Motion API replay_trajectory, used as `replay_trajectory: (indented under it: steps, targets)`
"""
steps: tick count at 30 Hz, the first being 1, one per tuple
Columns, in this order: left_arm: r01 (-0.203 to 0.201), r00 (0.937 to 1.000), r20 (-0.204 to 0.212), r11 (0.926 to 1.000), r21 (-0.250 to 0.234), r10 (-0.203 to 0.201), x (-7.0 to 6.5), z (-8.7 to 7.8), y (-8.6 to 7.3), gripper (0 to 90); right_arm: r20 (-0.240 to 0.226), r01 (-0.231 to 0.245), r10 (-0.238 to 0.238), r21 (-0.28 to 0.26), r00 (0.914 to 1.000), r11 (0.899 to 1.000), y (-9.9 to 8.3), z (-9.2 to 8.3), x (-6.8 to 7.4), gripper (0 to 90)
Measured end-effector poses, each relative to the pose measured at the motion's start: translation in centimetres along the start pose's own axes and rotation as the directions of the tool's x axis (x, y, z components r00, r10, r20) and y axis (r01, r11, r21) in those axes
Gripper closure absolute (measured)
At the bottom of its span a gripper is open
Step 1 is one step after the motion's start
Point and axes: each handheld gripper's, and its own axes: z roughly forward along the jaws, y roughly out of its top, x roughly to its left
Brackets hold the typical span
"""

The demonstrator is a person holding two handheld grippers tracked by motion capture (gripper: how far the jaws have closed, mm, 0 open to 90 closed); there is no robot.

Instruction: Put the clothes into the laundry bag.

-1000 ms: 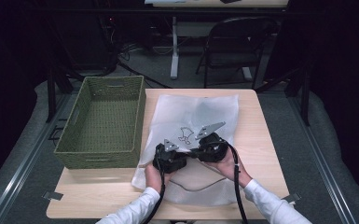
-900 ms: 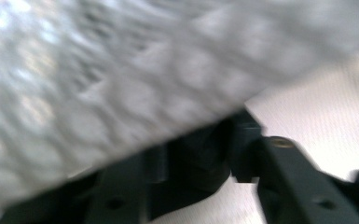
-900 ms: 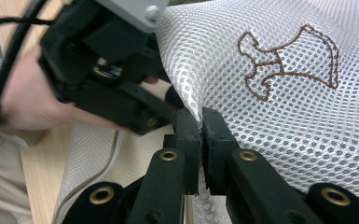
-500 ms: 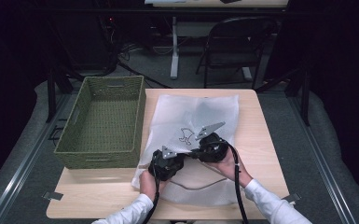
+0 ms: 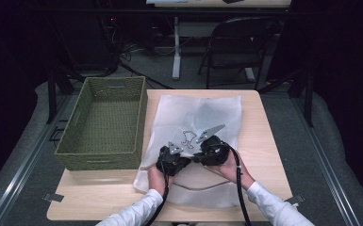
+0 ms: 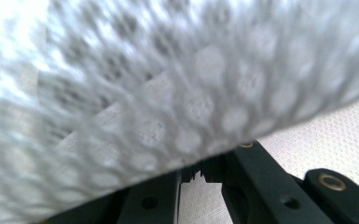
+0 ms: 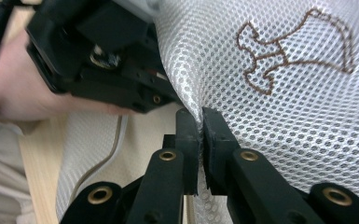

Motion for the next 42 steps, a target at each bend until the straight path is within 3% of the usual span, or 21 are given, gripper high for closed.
replay_trajectory:
  steps: [2, 5, 15, 19, 25, 26, 27, 28, 29, 33, 36, 42]
  targets:
    - [0.016, 0.9999, 0.002, 0.9998, -0.009, -0.016, 0.1, 0.1, -0.2, 84.9, -0.004, -0.009, 0.009, 0.013, 1.0, 1.0, -0.2, 0.3, -0.1, 86.4]
    - [0.007, 0.9999, 0.013, 1.0, 0.006, -0.007, 0.2, 0.0, -0.3, 80.2, -0.01, -0.017, 0.018, 0.032, 0.9998, 0.999, -0.4, 0.7, -0.2, 86.0]
    - [0.006, 0.9939, 0.11, 0.998, 0.064, -0.013, 0.1, -1.5, -0.8, 64.7, -0.022, -0.025, 0.027, 0.059, 0.9994, 0.998, -0.8, 1.2, -0.4, 85.5]
    - [-0.027, 0.9926, 0.121, 0.9951, 0.095, 0.015, 0.2, -2.4, -1.2, 61.5, -0.024, -0.032, 0.034, 0.072, 0.9991, 0.997, -0.8, 1.3, -0.4, 85.3]
    - [-0.027, 0.9926, 0.121, 0.9951, 0.095, 0.015, 0.2, -2.4, -1.2, 60.5, -0.023, -0.028, 0.03, 0.075, 0.9993, 0.997, -0.9, 1.4, -0.4, 85.3]
    - [-0.074, 0.9939, 0.087, 0.9948, 0.07, 0.068, 0.8, -5.4, -1.4, 60.5, -0.023, -0.028, 0.03, 0.075, 0.9993, 0.997, -0.9, 1.4, -0.4, 85.3]
    - [-0.074, 0.9939, 0.087, 0.9948, 0.07, 0.068, 0.8, -5.4, -1.4, 52.9, -0.023, -0.028, 0.03, 0.075, 0.9993, 0.997, -0.9, 1.4, -0.4, 85.3]
    - [-0.082, 0.9957, 0.049, 0.9951, 0.055, 0.079, 1.3, -6.4, -1.5, 52.9, -0.028, -0.028, 0.031, 0.104, 0.9991, 0.994, -1.1, 1.7, -0.7, 85.2]
    - [-0.085, 0.9959, 0.036, 0.9949, 0.054, 0.083, 1.5, -6.6, -1.4, 48.7, -0.027, -0.037, 0.041, 0.12, 0.9988, 0.992, -1.2, 1.8, -0.7, 85.3]
    - [-0.077, 0.9966, -0.023, 0.9959, 0.047, 0.079, 2.3, -6.9, -1.4, 42.7, -0.028, -0.02, 0.024, 0.129, 0.9993, 0.991, -1.3, 1.9, -0.9, 85.3]
    - [-0.05, 0.998, -0.037, 0.9976, 0.047, 0.052, 2.9, -6.8, -1.4, 41.0, -0.024, -0.024, 0.027, 0.122, 0.9993, 0.992, -1.5, 1.8, -0.9, 85.5]
    - [-0.081, 0.9937, -0.072, 0.9942, 0.071, 0.086, 3.4, -6.0, -1.0, 38.1, -0.023, -0.019, 0.022, 0.127, 0.9995, 0.992, -1.8, 1.7, -1.1, 85.6]
